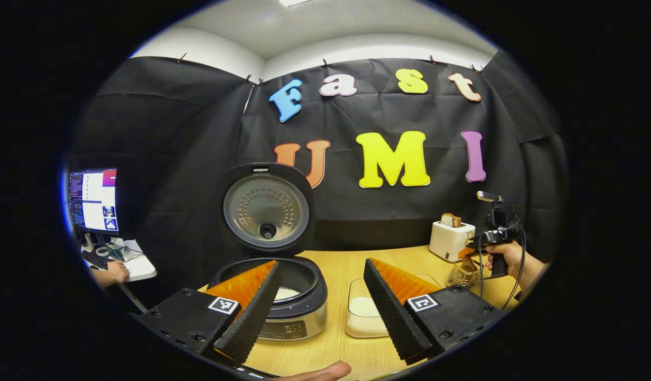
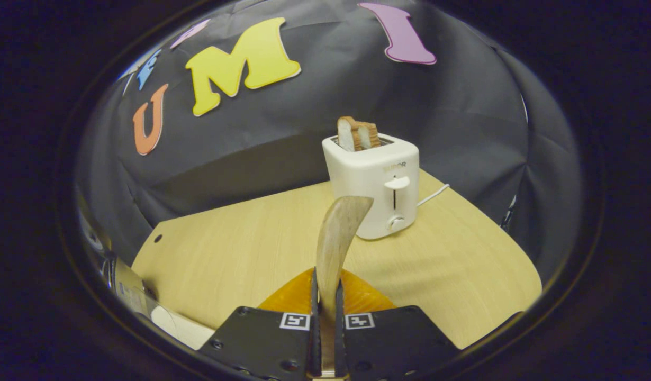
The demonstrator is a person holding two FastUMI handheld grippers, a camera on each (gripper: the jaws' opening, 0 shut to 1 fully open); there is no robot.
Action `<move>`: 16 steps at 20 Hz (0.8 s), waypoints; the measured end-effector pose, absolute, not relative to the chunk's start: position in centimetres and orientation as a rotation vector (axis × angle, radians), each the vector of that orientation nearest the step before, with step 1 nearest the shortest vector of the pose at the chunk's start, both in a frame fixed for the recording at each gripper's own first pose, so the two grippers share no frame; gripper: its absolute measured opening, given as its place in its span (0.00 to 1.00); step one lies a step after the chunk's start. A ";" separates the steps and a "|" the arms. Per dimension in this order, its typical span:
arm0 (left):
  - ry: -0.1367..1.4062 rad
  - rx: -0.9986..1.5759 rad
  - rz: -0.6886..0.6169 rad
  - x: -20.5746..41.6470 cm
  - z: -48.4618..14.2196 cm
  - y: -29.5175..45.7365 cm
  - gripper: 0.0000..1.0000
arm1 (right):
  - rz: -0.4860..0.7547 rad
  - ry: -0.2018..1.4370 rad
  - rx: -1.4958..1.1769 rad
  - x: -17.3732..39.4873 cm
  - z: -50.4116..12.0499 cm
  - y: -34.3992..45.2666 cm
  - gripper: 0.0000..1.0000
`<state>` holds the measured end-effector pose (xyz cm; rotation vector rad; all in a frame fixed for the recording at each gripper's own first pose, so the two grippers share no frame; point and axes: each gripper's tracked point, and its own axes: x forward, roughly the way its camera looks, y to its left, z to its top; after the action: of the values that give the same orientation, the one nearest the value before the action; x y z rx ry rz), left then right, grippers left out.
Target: Close the left gripper, press the button to open the rice cooker; take a wooden spoon from the chopstick holder with the right hand, scoop a spoonful of rice and pour it into the rice cooker, then put the wooden spoon back into the chopstick holder.
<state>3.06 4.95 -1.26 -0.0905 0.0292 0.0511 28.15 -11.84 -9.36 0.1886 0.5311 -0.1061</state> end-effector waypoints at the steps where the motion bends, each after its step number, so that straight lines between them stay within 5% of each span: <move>1: 0.028 -0.090 0.053 3.1 -1.2 5.0 0.99 | -0.121 0.505 0.166 27.9 -8.5 -12.0 0.09; 4: 0.022 -0.095 0.050 2.8 -1.0 4.8 1.00 | -0.143 0.466 0.184 26.3 -6.4 -11.6 0.01; 16: 0.006 -0.098 0.043 2.2 -0.6 5.4 0.99 | -0.053 0.255 0.001 20.6 4.1 -3.5 0.00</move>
<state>2.16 5.42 -0.55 -0.0977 0.0062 0.0431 20.62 -3.52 4.14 0.0007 0.2551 -0.0534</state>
